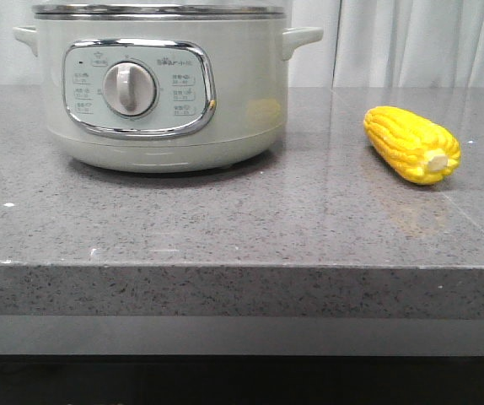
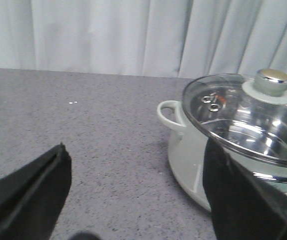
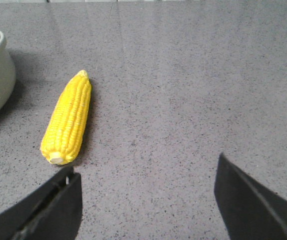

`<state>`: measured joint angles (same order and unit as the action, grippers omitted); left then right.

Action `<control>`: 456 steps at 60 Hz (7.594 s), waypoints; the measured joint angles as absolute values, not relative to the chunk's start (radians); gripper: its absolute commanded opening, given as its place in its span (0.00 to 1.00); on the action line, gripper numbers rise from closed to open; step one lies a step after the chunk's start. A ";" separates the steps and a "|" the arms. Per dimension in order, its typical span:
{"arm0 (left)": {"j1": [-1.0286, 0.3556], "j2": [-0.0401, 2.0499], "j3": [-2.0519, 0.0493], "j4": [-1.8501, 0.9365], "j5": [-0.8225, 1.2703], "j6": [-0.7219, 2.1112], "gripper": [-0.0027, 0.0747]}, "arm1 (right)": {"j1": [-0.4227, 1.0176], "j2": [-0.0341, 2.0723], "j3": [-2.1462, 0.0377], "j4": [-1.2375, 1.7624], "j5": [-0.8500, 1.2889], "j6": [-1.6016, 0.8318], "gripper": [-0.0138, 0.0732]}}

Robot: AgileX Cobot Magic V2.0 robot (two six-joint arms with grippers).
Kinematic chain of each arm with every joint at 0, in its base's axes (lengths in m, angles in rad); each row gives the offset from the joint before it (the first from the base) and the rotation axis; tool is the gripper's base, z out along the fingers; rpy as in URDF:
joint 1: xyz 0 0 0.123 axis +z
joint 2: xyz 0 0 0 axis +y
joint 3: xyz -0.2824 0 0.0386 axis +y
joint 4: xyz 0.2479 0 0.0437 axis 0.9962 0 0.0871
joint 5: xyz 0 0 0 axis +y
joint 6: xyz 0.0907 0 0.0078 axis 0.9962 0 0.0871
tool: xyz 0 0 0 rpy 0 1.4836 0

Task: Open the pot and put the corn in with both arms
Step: 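Grasp the glass lid knob with the left gripper and lift it off, then lower the right gripper onto the yellow corn cob and grasp it, then lift the corn with the right gripper and carry it over the pot, then lower the corn into the steel bowl and open the right gripper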

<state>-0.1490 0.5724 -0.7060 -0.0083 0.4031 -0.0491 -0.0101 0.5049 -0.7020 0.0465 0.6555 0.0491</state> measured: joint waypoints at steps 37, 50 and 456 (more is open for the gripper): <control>-0.494 1.082 -0.959 -0.027 0.223 -0.049 0.74 | -0.006 0.505 -0.702 0.047 0.664 0.049 0.80; -0.499 1.278 -1.108 -0.055 0.207 -0.049 0.74 | -0.006 0.505 -0.702 0.047 0.664 0.049 0.80; -0.150 0.670 -0.881 0.030 0.550 -0.050 0.37 | 0.556 1.721 -1.844 0.160 0.828 -0.014 0.77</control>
